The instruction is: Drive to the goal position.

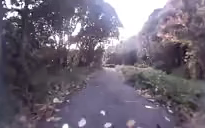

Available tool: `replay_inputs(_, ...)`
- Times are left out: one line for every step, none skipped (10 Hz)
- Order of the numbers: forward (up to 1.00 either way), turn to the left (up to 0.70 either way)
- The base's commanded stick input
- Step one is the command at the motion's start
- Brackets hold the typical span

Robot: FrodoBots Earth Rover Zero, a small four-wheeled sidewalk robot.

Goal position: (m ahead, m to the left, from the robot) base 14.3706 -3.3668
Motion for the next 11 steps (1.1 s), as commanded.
replay_inputs(1.00, 0.00)
replay_inputs(1.00, 0.00)
replay_inputs(1.00, 0.00)
replay_inputs(1.00, 0.00)
replay_inputs(1.00, 0.00)
replay_inputs(1.00, 0.00)
replay_inputs(1.00, 0.00)
replay_inputs(1.00, 0.00)
replay_inputs(1.00, -0.02)
replay_inputs(1.00, -0.07)
replay_inputs(1.00, -0.16)
